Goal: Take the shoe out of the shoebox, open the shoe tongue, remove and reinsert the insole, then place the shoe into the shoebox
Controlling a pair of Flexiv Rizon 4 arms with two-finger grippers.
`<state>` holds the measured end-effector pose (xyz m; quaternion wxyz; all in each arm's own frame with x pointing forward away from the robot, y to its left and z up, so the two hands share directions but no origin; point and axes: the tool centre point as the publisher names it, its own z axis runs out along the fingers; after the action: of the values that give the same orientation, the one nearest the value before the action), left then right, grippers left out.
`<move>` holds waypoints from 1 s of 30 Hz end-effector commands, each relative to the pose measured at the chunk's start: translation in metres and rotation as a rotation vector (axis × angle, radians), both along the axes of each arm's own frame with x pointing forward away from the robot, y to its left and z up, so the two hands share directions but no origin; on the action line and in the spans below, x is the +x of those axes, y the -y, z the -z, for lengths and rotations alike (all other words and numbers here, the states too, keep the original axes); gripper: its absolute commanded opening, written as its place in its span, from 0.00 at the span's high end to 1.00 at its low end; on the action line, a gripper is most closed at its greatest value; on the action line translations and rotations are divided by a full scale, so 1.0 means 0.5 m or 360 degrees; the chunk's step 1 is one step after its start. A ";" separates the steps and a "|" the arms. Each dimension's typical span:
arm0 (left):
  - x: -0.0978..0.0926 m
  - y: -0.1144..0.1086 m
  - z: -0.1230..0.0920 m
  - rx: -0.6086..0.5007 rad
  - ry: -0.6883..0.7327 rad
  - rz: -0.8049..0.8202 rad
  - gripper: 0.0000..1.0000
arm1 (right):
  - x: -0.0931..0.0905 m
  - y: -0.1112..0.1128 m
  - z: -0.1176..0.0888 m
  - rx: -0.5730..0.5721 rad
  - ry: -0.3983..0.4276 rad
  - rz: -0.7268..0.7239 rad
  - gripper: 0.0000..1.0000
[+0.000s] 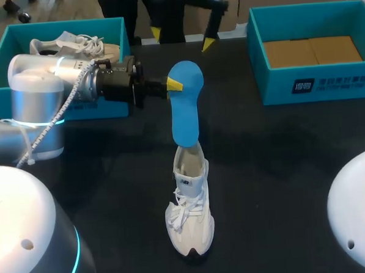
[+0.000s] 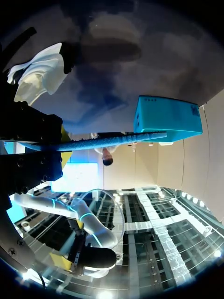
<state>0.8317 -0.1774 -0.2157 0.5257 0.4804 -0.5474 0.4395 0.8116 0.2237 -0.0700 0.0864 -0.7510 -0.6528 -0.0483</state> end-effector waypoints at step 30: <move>0.000 0.000 0.000 0.0004 0.0001 0.0001 1.00 | -0.008 0.085 0.026 0.1130 0.0055 0.0177 0.00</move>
<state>0.8318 -0.1774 -0.2159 0.5257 0.4804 -0.5474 0.4395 0.8080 0.1903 -0.0782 0.1713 -0.7595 -0.6194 -0.1011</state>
